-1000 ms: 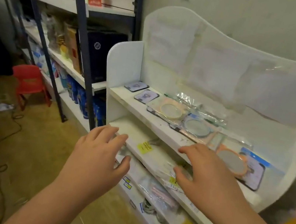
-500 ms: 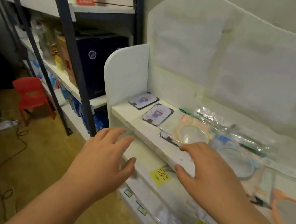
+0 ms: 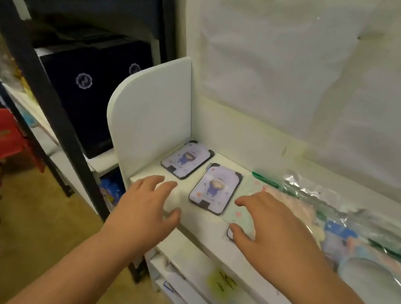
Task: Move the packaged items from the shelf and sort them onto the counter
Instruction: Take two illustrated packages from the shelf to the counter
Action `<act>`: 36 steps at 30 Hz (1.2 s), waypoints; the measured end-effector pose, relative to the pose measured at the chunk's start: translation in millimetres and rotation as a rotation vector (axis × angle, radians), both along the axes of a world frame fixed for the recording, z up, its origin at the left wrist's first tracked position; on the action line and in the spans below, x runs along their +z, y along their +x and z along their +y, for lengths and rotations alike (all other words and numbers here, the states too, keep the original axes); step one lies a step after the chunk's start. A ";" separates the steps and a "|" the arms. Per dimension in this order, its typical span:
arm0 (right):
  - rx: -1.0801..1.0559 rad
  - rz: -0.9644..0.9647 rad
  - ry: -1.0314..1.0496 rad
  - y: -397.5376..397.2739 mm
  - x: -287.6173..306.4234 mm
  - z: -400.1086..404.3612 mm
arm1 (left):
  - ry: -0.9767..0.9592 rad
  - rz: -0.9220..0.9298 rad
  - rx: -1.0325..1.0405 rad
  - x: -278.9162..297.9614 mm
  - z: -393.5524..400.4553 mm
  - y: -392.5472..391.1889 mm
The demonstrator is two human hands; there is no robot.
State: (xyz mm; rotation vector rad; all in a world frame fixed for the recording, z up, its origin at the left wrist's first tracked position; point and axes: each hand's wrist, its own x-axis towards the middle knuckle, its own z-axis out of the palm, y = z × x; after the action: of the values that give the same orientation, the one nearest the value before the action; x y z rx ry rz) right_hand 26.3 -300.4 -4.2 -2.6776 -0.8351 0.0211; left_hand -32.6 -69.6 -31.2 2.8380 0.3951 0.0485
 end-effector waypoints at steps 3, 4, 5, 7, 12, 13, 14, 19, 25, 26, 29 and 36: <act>-0.075 0.006 0.008 6.6 -6.5 16.6 | -0.033 0.032 -0.030 -16.6 23.4 45.9; -0.097 0.011 0.016 7.1 -8.4 22.4 | -0.028 0.031 -0.036 -20.6 29.9 61.8; -0.118 0.015 0.026 7.7 -10.6 28.5 | -0.021 0.022 -0.042 -24.0 36.2 77.9; -0.156 0.020 0.038 9.5 -15.1 39.8 | 0.000 0.023 -0.074 -28.4 45.9 106.6; -0.224 0.025 0.044 13.3 -22.4 64.3 | 0.072 0.150 -0.099 -36.3 55.8 140.6; -0.231 0.029 0.046 13.9 -23.3 68.6 | 0.108 0.171 -0.110 -37.6 55.7 142.8; -0.233 0.034 0.040 14.5 -24.5 72.6 | 0.137 0.182 -0.119 -38.3 55.9 144.5; -0.274 0.038 0.030 18.3 -28.3 82.2 | 0.178 0.204 -0.138 -32.2 62.6 155.7; -0.304 0.060 0.003 15.4 -32.8 87.9 | 0.152 0.213 -0.145 -27.9 60.1 159.9; -0.307 0.061 -0.005 15.7 -33.1 88.3 | 0.135 0.211 -0.140 -28.2 59.9 159.3; -0.313 0.062 -0.024 16.0 -33.3 89.7 | 0.079 0.162 -0.148 -27.7 61.0 156.0; -0.314 0.090 -0.007 25.6 -37.9 102.1 | -0.234 0.025 -0.123 -20.3 73.1 152.1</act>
State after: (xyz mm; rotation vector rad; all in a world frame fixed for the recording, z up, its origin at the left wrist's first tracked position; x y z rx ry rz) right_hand 51.9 -198.3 -42.1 -2.7600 -0.3829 0.0688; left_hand 119.5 3.4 -51.6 2.6264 0.2144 -0.0546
